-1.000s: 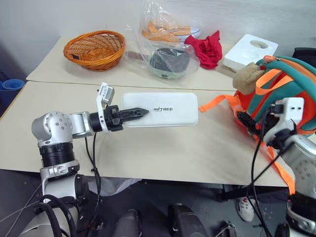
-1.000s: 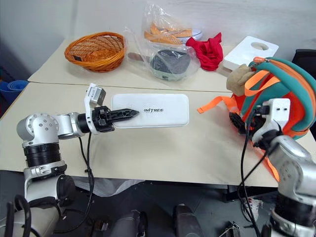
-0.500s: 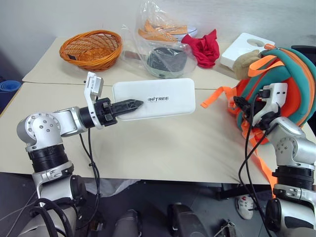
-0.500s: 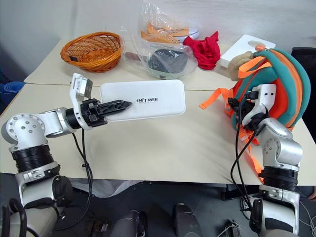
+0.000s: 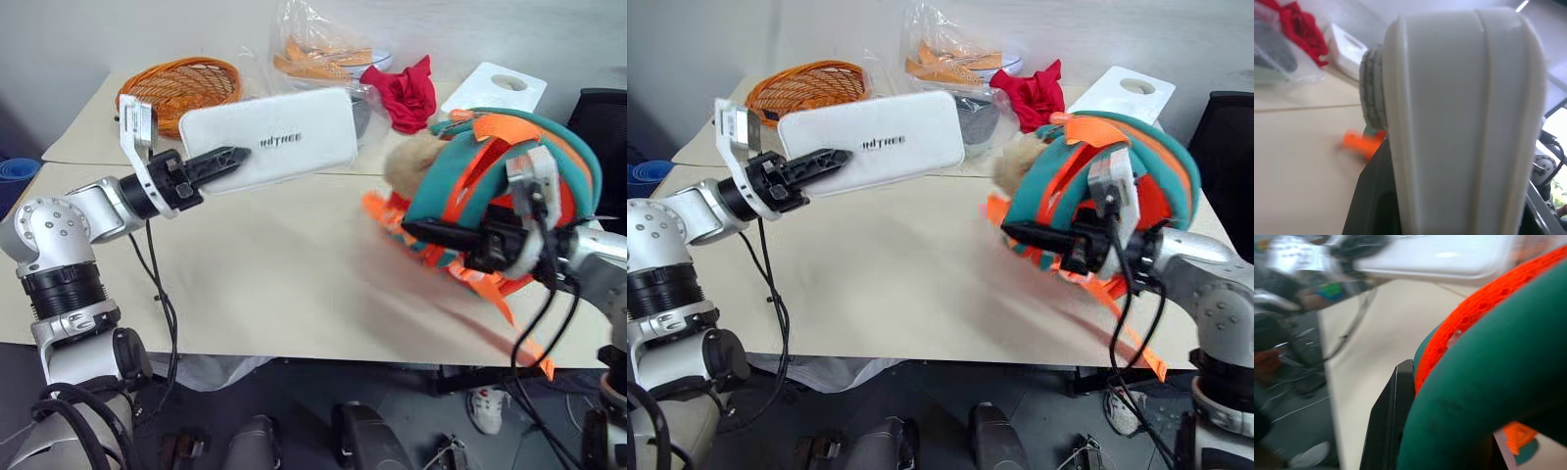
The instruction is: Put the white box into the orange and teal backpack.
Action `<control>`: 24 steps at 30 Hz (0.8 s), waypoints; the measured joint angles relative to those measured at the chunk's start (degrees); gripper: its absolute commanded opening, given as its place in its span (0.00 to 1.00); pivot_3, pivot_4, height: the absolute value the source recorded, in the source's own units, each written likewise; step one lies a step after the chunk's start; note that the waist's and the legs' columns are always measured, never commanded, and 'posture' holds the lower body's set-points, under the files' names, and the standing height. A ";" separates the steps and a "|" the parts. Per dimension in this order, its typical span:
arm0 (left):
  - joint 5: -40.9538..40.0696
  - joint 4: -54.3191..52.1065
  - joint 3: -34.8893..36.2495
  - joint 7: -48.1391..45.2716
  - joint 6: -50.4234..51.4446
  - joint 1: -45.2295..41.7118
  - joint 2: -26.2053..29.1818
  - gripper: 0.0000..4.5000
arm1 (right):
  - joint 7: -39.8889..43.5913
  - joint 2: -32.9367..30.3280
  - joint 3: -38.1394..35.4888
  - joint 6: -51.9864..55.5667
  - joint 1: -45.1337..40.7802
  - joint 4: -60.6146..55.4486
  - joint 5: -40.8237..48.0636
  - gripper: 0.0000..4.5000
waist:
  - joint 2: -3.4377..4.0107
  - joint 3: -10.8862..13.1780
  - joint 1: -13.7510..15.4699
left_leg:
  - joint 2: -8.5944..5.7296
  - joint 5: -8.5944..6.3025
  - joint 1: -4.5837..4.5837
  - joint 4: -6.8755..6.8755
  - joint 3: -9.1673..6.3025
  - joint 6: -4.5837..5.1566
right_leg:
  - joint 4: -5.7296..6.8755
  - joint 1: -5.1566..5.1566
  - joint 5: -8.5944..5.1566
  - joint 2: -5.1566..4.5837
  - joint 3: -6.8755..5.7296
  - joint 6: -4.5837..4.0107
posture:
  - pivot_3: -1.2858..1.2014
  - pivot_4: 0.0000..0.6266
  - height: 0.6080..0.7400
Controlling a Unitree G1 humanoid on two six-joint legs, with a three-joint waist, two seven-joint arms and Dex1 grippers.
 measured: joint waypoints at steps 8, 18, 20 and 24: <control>-4.12 -0.82 -1.14 -5.03 -3.35 -0.45 -1.37 0.28 | 5.22 -11.65 -13.26 5.07 14.16 -3.87 12.44 0.00 | -0.03 0.01 1.20 | -0.01 -0.07 -0.26 0.13 -0.07 0.18 | -0.27 -0.02 0.02 -0.02 -0.03 0.04 | 0.52 0.24 1.00; 0.81 -2.79 -11.92 -8.70 -16.88 2.24 -6.04 0.28 | 8.48 -13.81 -19.20 4.08 23.83 -3.73 11.61 0.00 | -0.08 0.03 1.21 | -0.08 -0.03 -0.33 0.43 -0.12 0.29 | -0.06 -0.03 0.07 -0.02 -0.01 0.13 | 0.52 0.24 1.00; 2.50 -2.82 -14.11 -10.15 -19.86 2.24 -5.94 0.28 | 9.28 -13.84 -19.69 3.71 24.92 -3.73 11.54 0.00 | -0.08 0.03 1.23 | -0.08 -0.04 -0.33 0.43 -0.13 0.29 | -0.06 -0.03 0.07 -0.01 -0.01 0.13 | 0.52 0.24 1.00; 5.79 -3.12 -19.18 -15.12 -23.63 2.34 -2.85 0.28 | 10.16 -13.84 -19.59 2.84 25.62 -3.66 10.51 0.00 | -0.08 0.03 1.15 | -0.09 -0.04 -0.35 0.43 -0.12 0.30 | -0.05 -0.05 0.07 0.00 0.00 0.13 | 0.52 0.24 1.00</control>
